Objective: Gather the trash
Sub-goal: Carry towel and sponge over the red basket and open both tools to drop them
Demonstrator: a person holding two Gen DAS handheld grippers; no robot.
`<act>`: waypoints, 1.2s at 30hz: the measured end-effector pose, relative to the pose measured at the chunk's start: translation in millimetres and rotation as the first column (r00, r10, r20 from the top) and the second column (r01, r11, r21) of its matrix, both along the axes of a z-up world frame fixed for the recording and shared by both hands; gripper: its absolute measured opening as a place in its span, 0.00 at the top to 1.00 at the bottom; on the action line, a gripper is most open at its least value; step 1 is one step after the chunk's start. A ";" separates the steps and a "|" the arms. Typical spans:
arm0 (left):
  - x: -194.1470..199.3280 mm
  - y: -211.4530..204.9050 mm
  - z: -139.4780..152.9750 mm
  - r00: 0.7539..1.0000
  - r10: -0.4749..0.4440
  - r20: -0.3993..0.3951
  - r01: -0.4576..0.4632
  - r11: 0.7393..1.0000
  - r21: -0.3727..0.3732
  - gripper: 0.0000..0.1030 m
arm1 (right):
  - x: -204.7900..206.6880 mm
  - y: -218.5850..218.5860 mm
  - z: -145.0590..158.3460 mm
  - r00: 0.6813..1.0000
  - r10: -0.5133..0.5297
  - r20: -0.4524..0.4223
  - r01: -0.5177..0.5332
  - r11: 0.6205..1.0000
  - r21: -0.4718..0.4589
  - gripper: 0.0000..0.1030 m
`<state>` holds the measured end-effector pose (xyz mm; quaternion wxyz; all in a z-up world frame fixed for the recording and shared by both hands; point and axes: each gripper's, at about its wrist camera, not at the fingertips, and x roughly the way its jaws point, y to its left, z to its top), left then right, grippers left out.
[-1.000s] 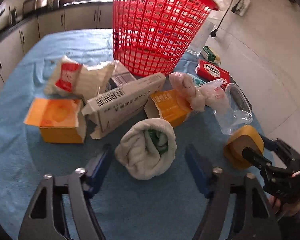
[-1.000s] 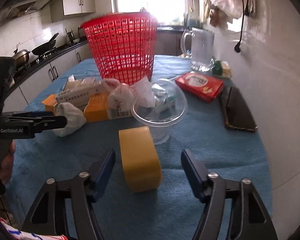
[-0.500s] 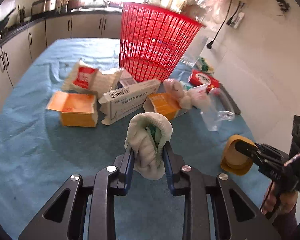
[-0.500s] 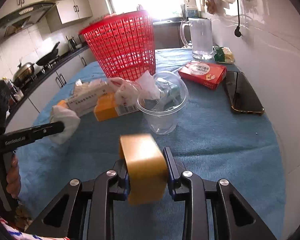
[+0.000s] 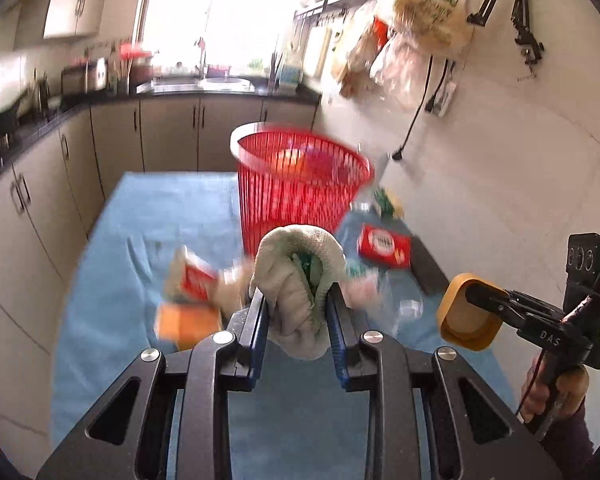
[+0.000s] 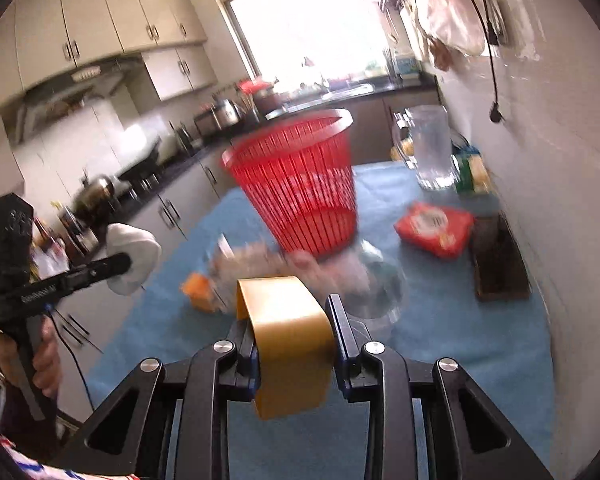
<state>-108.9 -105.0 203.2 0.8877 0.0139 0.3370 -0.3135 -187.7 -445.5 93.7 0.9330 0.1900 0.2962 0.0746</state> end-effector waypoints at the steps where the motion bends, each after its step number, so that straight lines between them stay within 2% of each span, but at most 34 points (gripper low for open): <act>1: 8.0 -6.3 10.4 1.000 -0.003 0.012 0.003 1.000 0.008 0.74 | 7.4 -1.0 8.8 1.000 -0.003 0.015 0.003 1.000 0.002 0.71; 5: 48.2 -35.2 41.1 0.999 0.014 0.029 -0.015 0.999 0.042 0.74 | 43.8 -6.9 39.1 0.998 -0.022 0.067 0.022 1.000 0.013 0.71; 9: 91.3 -64.5 53.2 0.998 0.046 0.050 -0.049 0.997 0.064 0.74 | 88.1 -19.3 62.9 0.991 -0.056 0.120 0.048 0.997 0.067 0.71; 14: 158.5 -94.0 41.0 0.996 0.091 -0.003 -0.091 0.994 0.054 0.74 | 144.0 -34.7 68.9 0.990 -0.092 0.108 0.076 0.986 0.149 0.71; 18: 193.3 -108.6 26.7 0.992 0.123 -0.013 -0.121 0.990 0.077 0.73 | 179.8 -41.5 61.2 0.991 -0.112 0.078 0.097 0.980 0.175 0.70; 21: 203.9 -110.0 21.9 0.991 0.135 -0.022 -0.134 0.989 0.063 0.67 | 205.4 -44.2 53.0 0.992 -0.118 0.044 0.109 0.979 0.172 0.70; 23: 208.2 -105.9 18.4 0.988 0.152 -0.036 -0.150 0.988 0.038 0.51 | 215.3 -43.3 45.6 0.993 -0.118 0.025 0.112 0.980 0.164 0.70; 26: 207.8 -95.3 16.7 0.986 0.159 -0.042 -0.159 0.987 -0.003 0.40 | 223.5 -42.9 37.0 0.991 -0.133 0.005 0.130 0.977 0.169 0.67; 27: 206.2 -90.8 17.9 0.985 0.168 -0.031 -0.169 0.986 -0.005 0.38 | 224.6 -42.6 35.3 0.989 -0.145 0.001 0.143 0.976 0.167 0.57; 28: 203.8 -86.5 18.2 0.985 0.173 -0.027 -0.174 0.985 -0.006 0.36 | 224.7 -42.2 35.4 0.988 -0.152 0.000 0.150 0.975 0.163 0.40; 30: 197.9 -73.7 22.3 0.981 0.191 -0.020 -0.192 0.981 -0.026 0.33 | 221.0 -39.2 37.8 0.985 -0.171 0.022 0.167 0.975 0.147 0.26; 36: 170.1 -23.9 34.4 0.970 0.240 -0.035 -0.243 0.966 -0.090 0.30 | 195.0 -34.5 57.2 0.981 -0.178 0.073 0.171 0.981 0.089 0.25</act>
